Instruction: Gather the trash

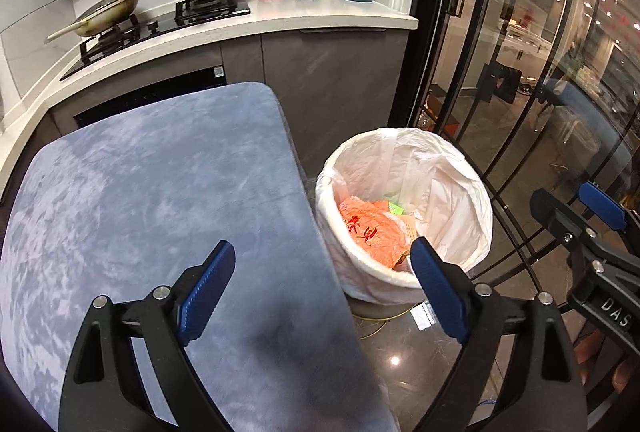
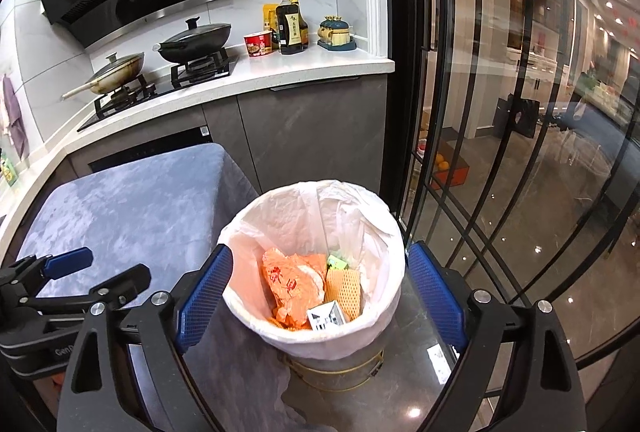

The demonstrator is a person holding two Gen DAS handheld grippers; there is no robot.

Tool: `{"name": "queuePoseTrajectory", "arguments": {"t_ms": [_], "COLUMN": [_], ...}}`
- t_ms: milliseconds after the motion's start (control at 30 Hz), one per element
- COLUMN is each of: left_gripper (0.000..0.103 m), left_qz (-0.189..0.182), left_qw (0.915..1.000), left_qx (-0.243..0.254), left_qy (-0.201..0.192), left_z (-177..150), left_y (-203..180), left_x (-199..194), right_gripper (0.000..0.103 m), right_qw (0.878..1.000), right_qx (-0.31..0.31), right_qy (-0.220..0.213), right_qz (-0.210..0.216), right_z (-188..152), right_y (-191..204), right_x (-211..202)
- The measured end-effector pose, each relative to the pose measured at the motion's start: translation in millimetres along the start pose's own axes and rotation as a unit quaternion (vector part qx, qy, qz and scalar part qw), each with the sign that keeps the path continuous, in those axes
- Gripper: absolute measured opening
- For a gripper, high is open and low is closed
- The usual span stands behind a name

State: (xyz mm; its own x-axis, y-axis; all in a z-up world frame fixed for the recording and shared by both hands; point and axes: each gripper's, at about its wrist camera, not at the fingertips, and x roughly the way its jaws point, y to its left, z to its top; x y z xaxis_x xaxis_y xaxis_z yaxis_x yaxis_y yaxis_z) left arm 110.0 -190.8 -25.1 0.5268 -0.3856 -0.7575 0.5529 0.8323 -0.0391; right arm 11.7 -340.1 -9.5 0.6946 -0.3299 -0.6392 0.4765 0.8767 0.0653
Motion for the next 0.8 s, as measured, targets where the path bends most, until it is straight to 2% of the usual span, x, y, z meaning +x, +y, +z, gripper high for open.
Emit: {"name": "queuePoseTrajectory", "arguments": {"t_ms": [267,800], "left_gripper": [0.092,0.094], "left_qz": [0.025,0.034], "left_qw": [0.9996,0.9989], "left_qx": [-0.012,-0.031], "left_qy": [-0.001,0.005], "left_z": [-20.7,-45.8], "left_y": [8.8,3.2], "left_x": [-11.4,-34.2], "right_gripper": [0.088,0.092], "right_qw": [1.000,0.999], "right_qx": [0.004,-0.034], "right_qy": [0.011,0.023], "right_qz": [0.001,-0.004], "right_z": [-18.2,-38.3], "right_y": [-5.6,-1.2], "right_x": [-14.3,-37.6]}}
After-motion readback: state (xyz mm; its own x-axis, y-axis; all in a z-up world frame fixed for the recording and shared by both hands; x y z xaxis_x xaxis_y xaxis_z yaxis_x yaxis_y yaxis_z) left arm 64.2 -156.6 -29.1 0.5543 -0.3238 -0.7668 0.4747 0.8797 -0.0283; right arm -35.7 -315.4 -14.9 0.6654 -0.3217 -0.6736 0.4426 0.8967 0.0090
